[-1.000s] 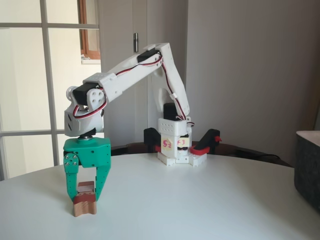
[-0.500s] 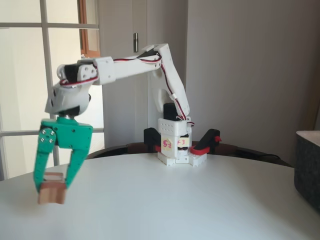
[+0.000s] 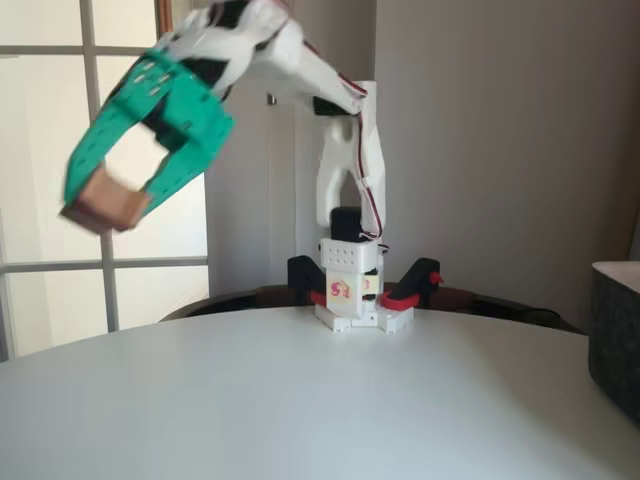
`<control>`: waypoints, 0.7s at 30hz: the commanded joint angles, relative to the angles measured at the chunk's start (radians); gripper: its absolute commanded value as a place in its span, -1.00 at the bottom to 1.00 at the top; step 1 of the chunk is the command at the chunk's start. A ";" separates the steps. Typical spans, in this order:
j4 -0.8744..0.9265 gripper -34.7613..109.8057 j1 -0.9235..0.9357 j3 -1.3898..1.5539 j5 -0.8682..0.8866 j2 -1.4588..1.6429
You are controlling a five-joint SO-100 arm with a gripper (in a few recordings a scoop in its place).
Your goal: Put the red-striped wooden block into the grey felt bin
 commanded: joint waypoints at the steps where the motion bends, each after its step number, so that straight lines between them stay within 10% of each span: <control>1: -0.025 -0.48 -0.083 -0.035 0.012 0.156; 21: -0.282 -0.52 -0.882 -0.032 -0.100 0.184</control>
